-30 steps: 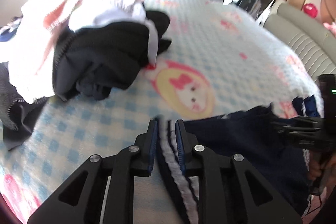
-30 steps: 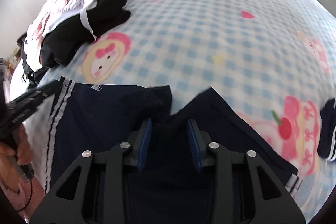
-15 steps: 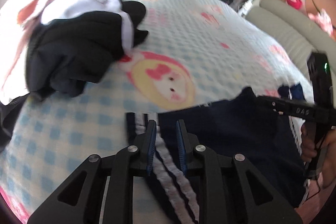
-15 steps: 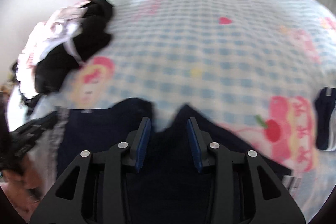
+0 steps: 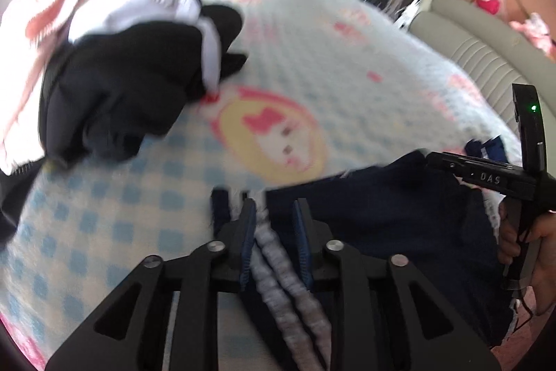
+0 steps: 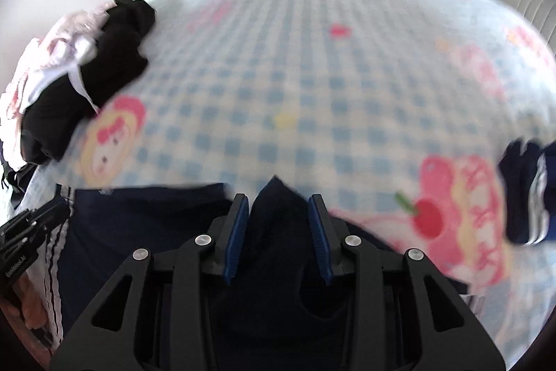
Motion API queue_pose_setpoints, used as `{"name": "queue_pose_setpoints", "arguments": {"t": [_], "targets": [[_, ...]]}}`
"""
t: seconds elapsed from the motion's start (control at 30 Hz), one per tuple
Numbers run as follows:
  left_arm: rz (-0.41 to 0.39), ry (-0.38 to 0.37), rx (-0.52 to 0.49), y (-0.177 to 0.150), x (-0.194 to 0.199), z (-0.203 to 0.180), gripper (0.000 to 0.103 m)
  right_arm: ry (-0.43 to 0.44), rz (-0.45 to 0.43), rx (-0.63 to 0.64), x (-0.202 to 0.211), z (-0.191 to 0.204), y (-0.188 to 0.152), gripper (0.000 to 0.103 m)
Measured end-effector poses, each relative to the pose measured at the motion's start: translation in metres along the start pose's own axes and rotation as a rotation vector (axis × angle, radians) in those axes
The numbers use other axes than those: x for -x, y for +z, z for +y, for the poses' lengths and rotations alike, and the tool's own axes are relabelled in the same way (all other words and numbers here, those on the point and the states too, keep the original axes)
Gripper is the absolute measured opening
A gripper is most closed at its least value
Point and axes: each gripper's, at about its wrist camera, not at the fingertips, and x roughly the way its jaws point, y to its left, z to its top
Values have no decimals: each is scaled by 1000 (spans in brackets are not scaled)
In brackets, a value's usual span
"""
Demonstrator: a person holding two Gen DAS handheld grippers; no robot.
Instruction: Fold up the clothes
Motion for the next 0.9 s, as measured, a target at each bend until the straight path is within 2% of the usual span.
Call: {"name": "queue_pose_setpoints", "arguments": {"t": [0.03,0.1,0.13,0.2,0.27,0.43,0.5,0.6,0.73,0.9], "targets": [[18,24,-4,1,-4,-1,34,14,-16,23,5,4,1,39],[84,91,7,3,-13,3,32,12,53,51,-2,11,2,38],[85,95,18,4,-9,3,32,6,67,35,3,8,0,38],[30,43,27,7,17,-2,36,20,52,-19,25,-2,-4,39],[-7,-26,-7,4,42,-17,42,50,24,-57,53,-11,-13,41],[24,-187,-119,-25,66,-70,43,-10,1,-99,118,-31,-74,44],[53,-229,-149,-42,64,-91,43,-3,12,-127,125,-34,-96,44],[126,-258,-168,-65,55,-117,43,3,52,-181,130,-46,-135,44],[151,-275,-199,-86,62,-137,43,12,86,-258,133,-63,-169,44],[149,-332,-79,-108,83,-131,43,21,112,-283,138,-58,-182,44]]}}
